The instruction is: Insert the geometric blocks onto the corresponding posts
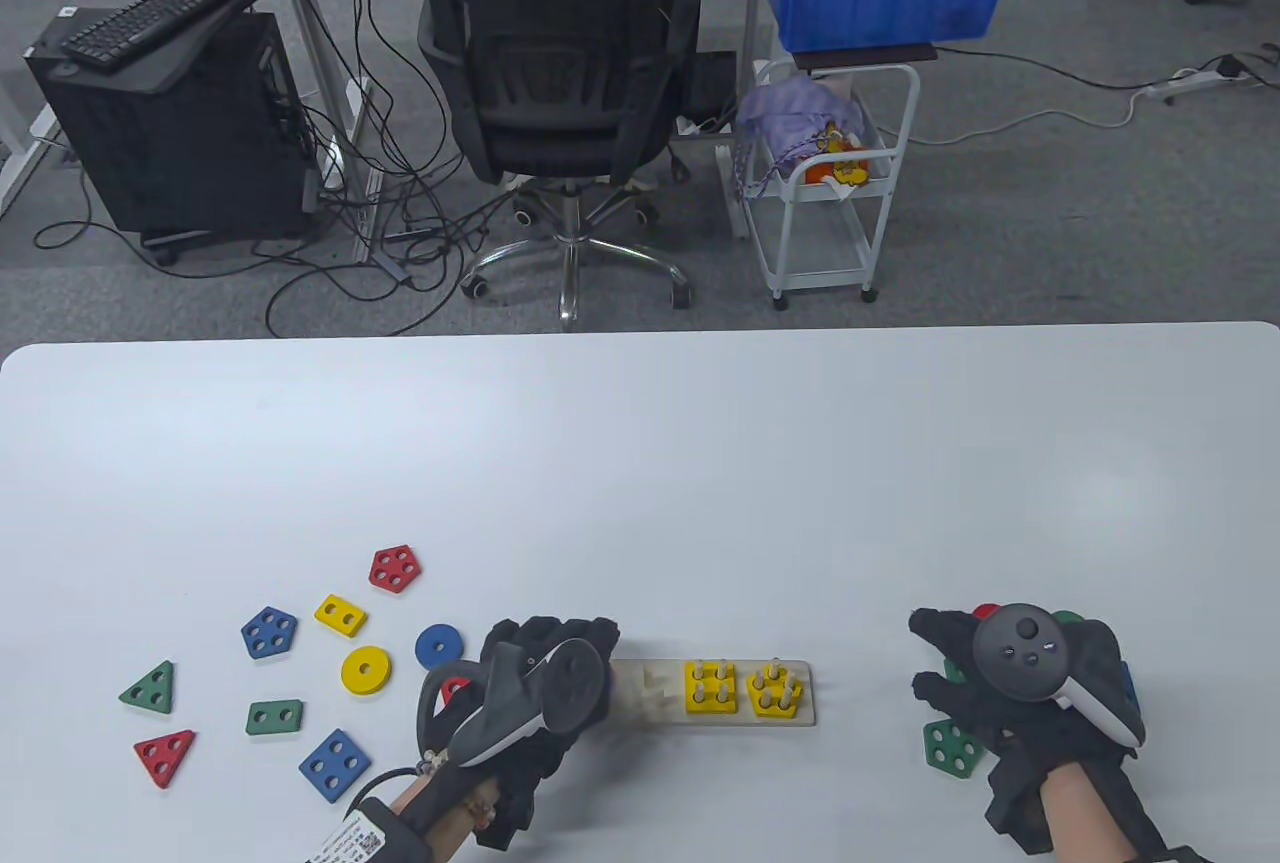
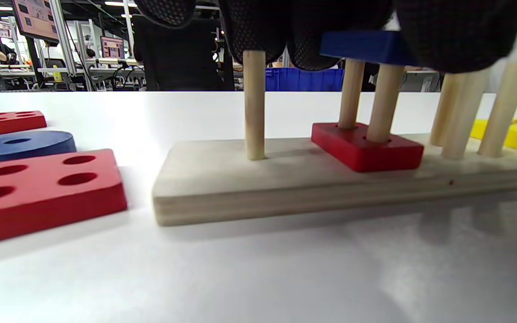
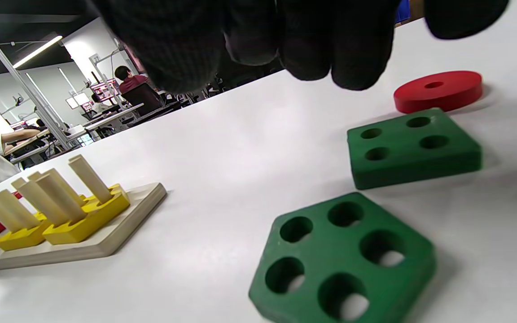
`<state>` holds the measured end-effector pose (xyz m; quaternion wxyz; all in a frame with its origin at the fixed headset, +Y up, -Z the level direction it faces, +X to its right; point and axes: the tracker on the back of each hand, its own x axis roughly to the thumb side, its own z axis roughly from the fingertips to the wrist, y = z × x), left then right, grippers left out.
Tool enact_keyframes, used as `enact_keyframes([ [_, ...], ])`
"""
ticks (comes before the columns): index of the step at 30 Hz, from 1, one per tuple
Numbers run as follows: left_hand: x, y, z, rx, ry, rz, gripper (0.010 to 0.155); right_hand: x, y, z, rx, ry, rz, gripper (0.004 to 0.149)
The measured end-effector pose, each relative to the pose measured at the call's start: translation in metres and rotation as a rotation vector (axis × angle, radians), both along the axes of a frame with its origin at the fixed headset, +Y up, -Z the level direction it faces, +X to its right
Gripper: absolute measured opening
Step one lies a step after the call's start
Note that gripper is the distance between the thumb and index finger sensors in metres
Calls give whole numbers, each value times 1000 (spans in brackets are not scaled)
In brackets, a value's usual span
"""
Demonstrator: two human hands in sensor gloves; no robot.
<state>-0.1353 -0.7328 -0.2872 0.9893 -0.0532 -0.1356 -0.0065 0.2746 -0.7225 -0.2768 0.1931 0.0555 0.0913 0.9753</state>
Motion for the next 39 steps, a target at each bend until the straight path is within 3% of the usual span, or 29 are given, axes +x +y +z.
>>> enact_keyframes([
  [4, -2, -3, -2, -46, 14, -20, 80, 1, 0, 0, 9, -14, -8, 62],
  [7, -16, 2, -5, -33, 64, 26, 74, 6, 3, 0, 44, -74, -12, 60],
  [13, -85, 9, -12, -4, 296, 68, 66, 23, 13, -4, 83, -261, 39, 58],
  [18, -117, 11, -10, 12, 393, 89, 66, 23, 10, -20, -67, -411, 242, 56],
  [21, -121, 10, -11, 10, 411, 81, 66, 13, 1, -23, -225, -422, 398, 60],
  [24, -120, 8, -12, 1, 405, 72, 66, -1, -14, -24, -262, -400, 536, 67],
  [33, -117, 8, -10, -6, 397, 52, 66, -21, -29, -22, -229, -399, 694, 71],
  [39, -115, 9, -9, -5, 394, 44, 66, -17, -31, -21, -195, -416, 644, 73],
])
